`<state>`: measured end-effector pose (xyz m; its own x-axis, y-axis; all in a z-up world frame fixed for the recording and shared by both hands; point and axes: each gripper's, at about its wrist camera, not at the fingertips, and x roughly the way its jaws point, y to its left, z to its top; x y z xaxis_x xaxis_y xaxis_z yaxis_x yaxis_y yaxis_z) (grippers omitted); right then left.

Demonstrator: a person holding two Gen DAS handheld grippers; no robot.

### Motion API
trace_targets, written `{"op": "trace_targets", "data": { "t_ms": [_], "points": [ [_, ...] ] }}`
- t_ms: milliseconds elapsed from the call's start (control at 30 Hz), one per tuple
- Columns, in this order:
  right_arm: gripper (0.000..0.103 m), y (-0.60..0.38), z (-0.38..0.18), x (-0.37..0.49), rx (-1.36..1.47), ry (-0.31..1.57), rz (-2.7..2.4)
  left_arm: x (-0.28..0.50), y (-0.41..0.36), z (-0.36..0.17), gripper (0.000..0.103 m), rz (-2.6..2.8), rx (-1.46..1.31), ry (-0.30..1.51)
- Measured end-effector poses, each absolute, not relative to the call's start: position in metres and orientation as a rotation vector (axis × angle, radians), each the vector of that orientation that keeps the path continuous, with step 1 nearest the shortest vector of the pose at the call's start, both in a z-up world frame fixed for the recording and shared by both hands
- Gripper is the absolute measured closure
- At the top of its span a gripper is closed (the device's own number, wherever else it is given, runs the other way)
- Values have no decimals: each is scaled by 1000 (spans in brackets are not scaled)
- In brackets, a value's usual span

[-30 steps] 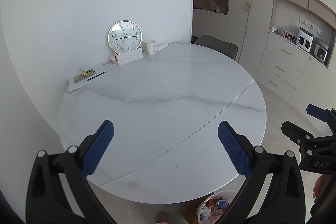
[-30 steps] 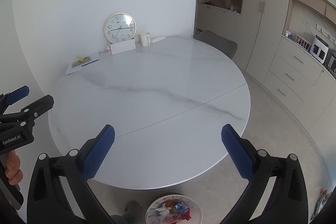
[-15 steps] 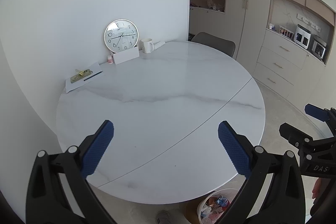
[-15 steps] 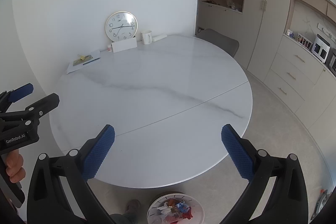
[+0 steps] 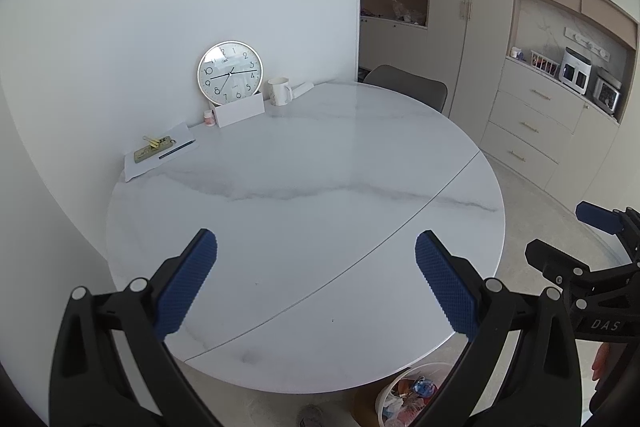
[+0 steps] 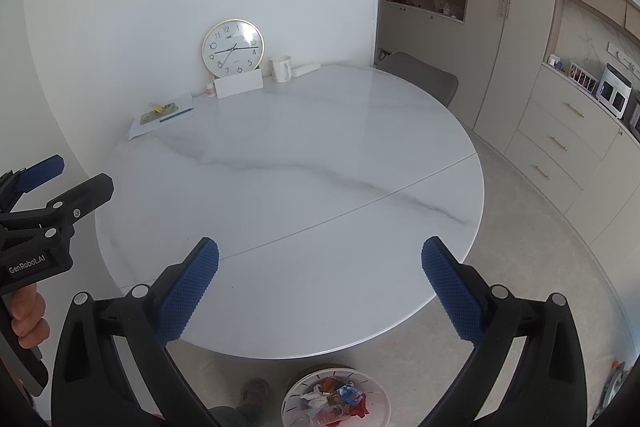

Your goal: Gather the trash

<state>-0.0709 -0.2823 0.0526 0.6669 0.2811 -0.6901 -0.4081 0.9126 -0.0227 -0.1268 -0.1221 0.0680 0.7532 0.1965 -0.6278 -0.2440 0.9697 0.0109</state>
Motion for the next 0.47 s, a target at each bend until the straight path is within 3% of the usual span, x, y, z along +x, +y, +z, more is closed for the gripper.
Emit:
{"op": "trace_targets", "data": {
  "t_ms": [467],
  "points": [
    [2,-281,51,-68,-181,745,395,-126,-121,69,8,225,-101,676]
  ]
}}
